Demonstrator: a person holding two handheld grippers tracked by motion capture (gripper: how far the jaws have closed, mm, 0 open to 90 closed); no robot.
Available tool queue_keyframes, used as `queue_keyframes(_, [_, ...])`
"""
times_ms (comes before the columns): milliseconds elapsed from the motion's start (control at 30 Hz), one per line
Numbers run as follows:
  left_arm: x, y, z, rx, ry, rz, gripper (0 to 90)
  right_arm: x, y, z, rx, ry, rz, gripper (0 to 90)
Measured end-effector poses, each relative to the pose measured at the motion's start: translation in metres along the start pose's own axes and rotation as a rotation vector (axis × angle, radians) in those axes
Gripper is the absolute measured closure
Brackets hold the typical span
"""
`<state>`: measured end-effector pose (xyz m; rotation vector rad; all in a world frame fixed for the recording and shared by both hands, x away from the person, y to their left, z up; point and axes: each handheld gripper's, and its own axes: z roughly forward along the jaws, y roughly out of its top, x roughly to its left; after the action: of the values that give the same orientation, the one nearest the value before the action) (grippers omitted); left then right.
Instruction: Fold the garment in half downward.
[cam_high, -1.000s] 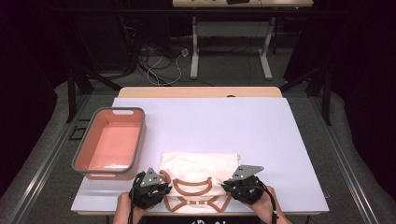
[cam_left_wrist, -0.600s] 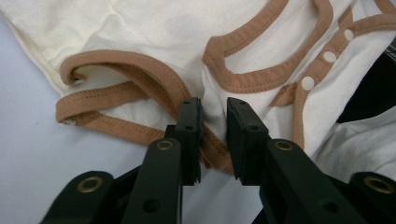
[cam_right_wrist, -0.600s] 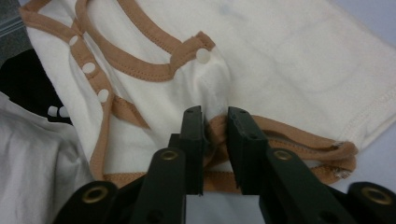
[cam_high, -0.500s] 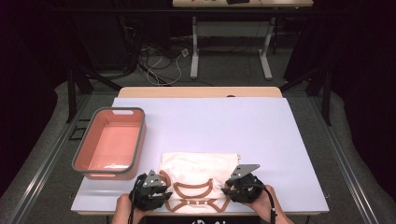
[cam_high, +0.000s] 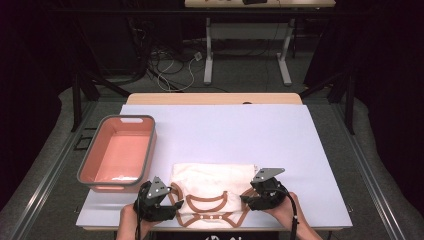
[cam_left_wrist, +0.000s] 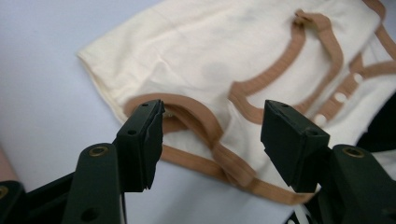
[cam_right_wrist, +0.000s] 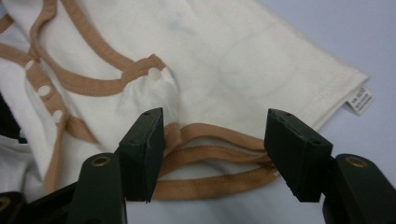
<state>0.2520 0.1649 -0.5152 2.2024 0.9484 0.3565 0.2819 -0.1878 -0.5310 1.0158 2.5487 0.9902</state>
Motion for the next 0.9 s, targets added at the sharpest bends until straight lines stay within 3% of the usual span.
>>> queue_keyframes(200, [0.006, 0.005, 0.007, -0.020, 0.099, 0.001, 42.2, -0.014, 0.002, 0.004, -0.006, -0.043, 0.026, 40.1])
queue_keyframes(300, [0.011, 0.009, 0.014, -0.033, 0.132, -0.031, 44.5, -0.020, 0.003, 0.005, -0.010, -0.059, 0.035, 41.2])
queue_keyframes(467, [0.015, 0.013, 0.026, -0.040, 0.190, -0.049, 48.5, -0.025, 0.006, 0.007, -0.022, -0.082, 0.039, 43.2])
queue_keyframes(767, [0.016, 0.005, 0.045, 0.059, 0.228, -0.026, 49.1, -0.040, 0.011, 0.013, -0.029, -0.132, 0.062, 44.7])
queue_keyframes(900, [0.019, 0.001, 0.048, 0.074, 0.215, -0.035, 47.8, -0.048, 0.012, 0.018, -0.032, -0.155, 0.090, 44.5])
